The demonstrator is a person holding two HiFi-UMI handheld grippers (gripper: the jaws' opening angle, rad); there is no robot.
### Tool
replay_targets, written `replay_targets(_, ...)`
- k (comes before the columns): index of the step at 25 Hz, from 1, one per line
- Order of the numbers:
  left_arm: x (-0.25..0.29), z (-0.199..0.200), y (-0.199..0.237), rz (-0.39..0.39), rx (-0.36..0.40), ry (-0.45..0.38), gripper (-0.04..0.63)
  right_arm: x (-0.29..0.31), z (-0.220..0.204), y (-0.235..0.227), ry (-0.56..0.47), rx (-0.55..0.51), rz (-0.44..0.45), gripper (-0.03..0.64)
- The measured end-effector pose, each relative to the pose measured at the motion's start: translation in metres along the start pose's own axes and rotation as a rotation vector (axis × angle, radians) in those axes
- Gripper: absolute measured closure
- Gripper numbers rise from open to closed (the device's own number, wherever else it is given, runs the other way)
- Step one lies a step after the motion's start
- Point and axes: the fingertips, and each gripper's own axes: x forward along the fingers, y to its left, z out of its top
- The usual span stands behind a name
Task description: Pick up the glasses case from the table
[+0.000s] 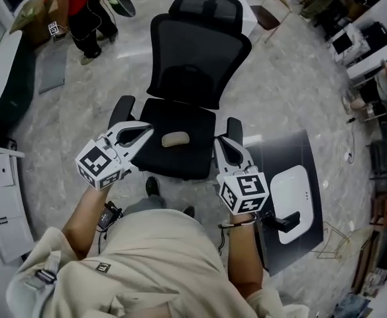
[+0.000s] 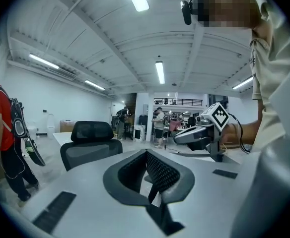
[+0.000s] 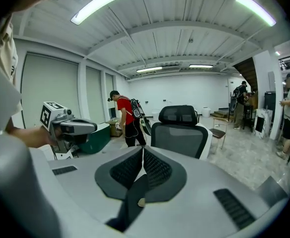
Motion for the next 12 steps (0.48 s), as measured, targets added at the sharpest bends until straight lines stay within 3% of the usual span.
replay_targets(12,0.001,-0.012,0.065,-0.061,-0.026,-0.033,0.580,0.034,0.013,0.009,0.058,-0.031,-0.087,0.592)
